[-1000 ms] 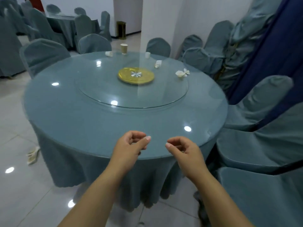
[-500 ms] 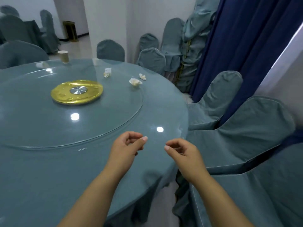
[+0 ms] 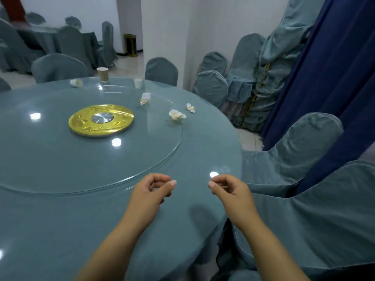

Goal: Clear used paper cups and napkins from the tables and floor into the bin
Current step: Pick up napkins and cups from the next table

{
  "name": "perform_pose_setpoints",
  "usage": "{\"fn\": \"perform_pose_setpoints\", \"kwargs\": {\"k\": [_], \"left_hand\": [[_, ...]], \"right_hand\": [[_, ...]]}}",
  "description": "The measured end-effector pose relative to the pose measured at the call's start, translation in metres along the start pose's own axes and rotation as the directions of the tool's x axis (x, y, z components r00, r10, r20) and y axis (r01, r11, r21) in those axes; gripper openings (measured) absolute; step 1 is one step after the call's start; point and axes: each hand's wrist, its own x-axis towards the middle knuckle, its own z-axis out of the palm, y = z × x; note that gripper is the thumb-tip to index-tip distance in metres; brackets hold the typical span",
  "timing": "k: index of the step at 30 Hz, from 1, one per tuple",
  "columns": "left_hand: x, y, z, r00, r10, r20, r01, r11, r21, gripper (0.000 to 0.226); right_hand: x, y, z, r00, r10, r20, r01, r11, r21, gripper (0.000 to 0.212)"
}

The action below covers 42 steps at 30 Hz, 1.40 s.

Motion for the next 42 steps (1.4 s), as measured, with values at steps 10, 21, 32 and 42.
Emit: {"fn": "perform_pose_setpoints", "kwargs": {"k": [10, 21, 32, 42], "left_hand": [[0.120, -0.008, 0.006, 0.990, -0.037, -0.140, 0.033, 0.999, -0.036, 0.011], [0.219, -0.007, -0.010, 0.976, -0.073, -0.203, 0.077, 0.997, 0.007, 0.021], [0.357, -0.032, 0.025, 0.942, -0.051, -0.331, 0.124, 0.971, 0.204, 0.008], [0.469, -0.074, 0.067, 0.879, -0.176, -0.442, 0.268, 0.951, 0.154, 0.014]], "right_hand": [[0.124, 0.012, 0.042, 0.985, 0.007, 0.173, 0.002, 0.999, -0.054, 0.008], [0.250, 0.025, 0.072, 0.959, 0.056, 0.278, -0.011, 0.987, -0.160, 0.012], [0.443, 0.075, 0.108, 0.912, 0.005, 0.411, 0.164, 0.912, -0.375, 0.011], [0.615, 0.120, 0.181, 0.811, -0.066, 0.582, 0.466, 0.675, -0.572, 0.069]]}}
